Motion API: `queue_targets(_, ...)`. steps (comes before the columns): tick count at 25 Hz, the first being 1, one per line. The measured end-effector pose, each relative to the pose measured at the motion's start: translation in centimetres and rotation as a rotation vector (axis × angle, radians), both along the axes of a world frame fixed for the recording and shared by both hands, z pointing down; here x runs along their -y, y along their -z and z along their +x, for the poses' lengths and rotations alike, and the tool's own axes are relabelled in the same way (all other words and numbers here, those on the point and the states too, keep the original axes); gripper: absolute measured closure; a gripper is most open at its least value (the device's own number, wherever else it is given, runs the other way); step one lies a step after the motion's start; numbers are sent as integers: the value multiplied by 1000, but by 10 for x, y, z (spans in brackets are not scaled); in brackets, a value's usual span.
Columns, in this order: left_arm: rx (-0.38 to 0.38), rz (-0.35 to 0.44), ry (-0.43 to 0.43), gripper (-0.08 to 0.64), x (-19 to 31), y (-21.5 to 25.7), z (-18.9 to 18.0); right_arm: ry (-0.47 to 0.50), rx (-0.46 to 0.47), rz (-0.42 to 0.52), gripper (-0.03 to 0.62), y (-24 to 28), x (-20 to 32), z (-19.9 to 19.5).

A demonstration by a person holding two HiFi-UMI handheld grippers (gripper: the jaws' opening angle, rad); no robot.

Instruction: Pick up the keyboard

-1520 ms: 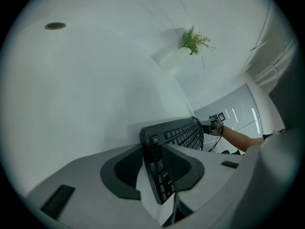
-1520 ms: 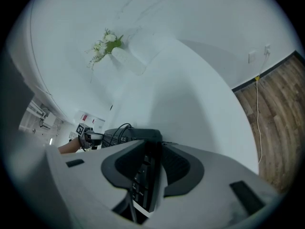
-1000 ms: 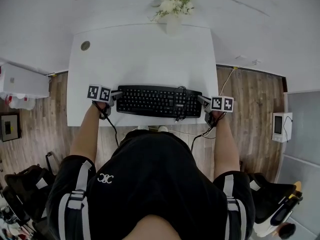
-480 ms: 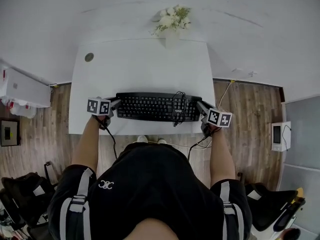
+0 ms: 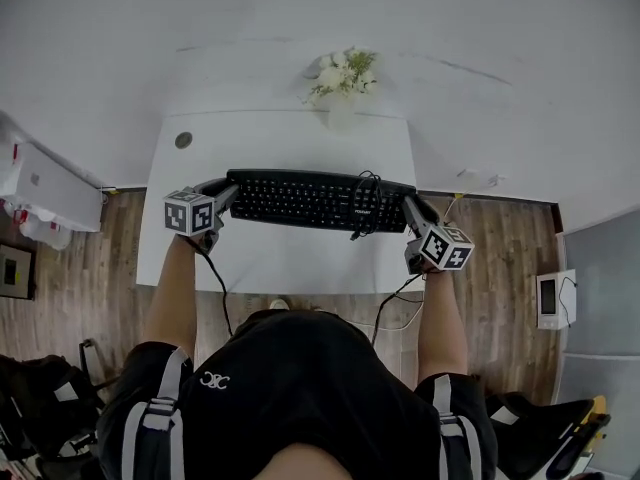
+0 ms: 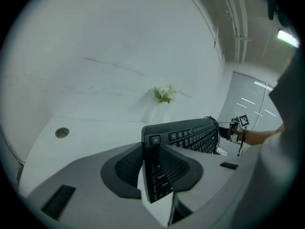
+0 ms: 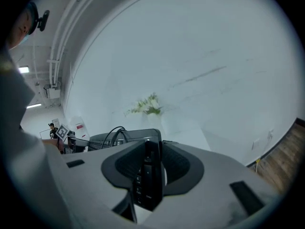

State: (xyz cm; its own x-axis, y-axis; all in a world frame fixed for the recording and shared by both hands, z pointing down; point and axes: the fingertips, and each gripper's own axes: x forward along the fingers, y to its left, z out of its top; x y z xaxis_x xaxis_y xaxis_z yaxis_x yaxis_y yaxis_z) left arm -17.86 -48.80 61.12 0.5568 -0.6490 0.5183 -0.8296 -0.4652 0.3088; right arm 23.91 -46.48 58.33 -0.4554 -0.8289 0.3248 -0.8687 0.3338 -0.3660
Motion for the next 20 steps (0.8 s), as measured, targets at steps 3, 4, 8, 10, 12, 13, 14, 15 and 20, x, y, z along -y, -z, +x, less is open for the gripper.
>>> queue_targets(3,-20,115,24,445,17,49,2,-12,12,97,474,45,15,3)
queue_targets(4,-22,151,28,445,21,65,2,-14,13,125,474,59,18,3)
queue_targets(8,-32,286,36,445,36,125,4,-23,7,251,474,119,33,5)
queue_targets(10,-38,357,41,445,37,154,5,-29,-1,317,474,148,34,6)
queue_targets(12,-42,424,45,445,35,182,6,-34,-7,379,474,178,32,7)
queue_targets(13,-44,453,48,445,35,195,8,-37,-8,406,474,191,33,10)
queue_targets(14,-47,480,52,445,38,208,11,-41,-7,431,474,204,36,13)
queue_targets(15,-50,504,57,445,42,219,16,-44,-7,452,474,216,40,18)
queue_targets(20,-67,591,67,444,32,258,17,-53,-21,542,476,263,29,19)
